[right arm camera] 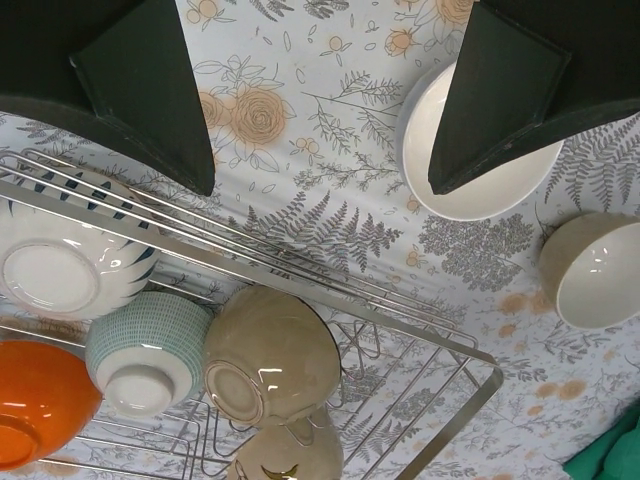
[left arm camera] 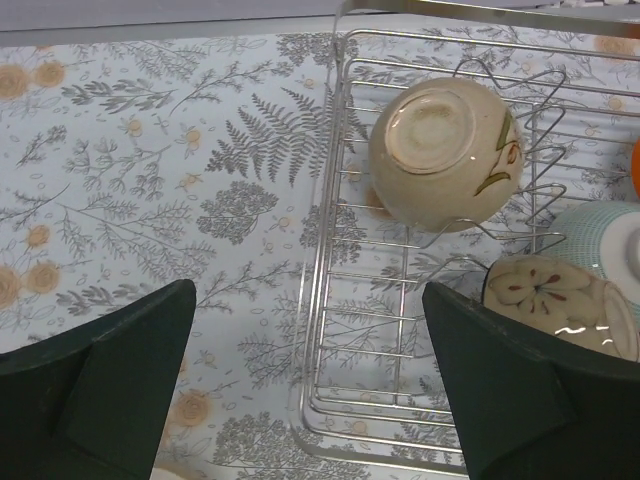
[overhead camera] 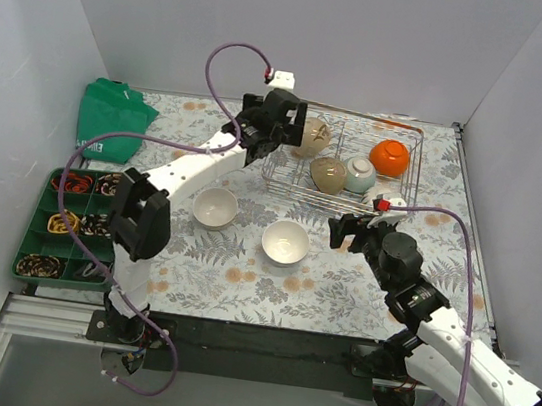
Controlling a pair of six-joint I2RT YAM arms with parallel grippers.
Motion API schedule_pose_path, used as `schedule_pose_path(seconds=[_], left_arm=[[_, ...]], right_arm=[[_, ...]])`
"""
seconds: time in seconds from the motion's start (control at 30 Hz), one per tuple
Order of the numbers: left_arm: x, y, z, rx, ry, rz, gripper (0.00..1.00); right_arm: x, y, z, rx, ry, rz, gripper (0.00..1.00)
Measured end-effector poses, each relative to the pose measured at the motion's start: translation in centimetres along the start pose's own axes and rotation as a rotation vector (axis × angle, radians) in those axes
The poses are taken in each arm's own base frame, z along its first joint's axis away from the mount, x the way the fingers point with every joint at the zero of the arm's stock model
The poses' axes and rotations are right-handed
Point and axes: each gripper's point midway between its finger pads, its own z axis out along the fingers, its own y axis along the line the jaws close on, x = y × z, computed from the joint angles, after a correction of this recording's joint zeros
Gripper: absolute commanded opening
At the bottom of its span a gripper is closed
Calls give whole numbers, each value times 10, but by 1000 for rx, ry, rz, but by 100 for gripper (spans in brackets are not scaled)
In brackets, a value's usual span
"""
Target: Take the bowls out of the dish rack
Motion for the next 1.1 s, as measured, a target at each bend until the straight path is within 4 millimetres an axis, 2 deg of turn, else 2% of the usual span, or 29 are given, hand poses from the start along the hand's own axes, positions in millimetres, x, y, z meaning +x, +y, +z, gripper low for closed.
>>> schedule_pose_path(seconds=[0.23, 0.33, 0.43, 0.67, 0.87, 1.1], left_arm=[[-28, -53, 39, 41, -79, 69, 98], [-28, -72, 53, 58, -103, 107, 98], [-17, -85, 64, 70, -108, 155, 98], [11, -106, 90, 91, -123, 255, 98], [20, -117, 108, 100, -167, 321, 98], [29, -118, 116, 93, -169, 356, 98]], right_arm=[[9, -2, -3, 6, 37, 8, 96], [14, -3, -4, 12, 58, 5, 96], [17, -4, -4, 15, 69, 3, 96], [29, -6, -2, 28, 120, -8, 96], [34, -8, 0, 40, 138, -17, 96], [32, -12, 11, 76, 169, -68, 96]])
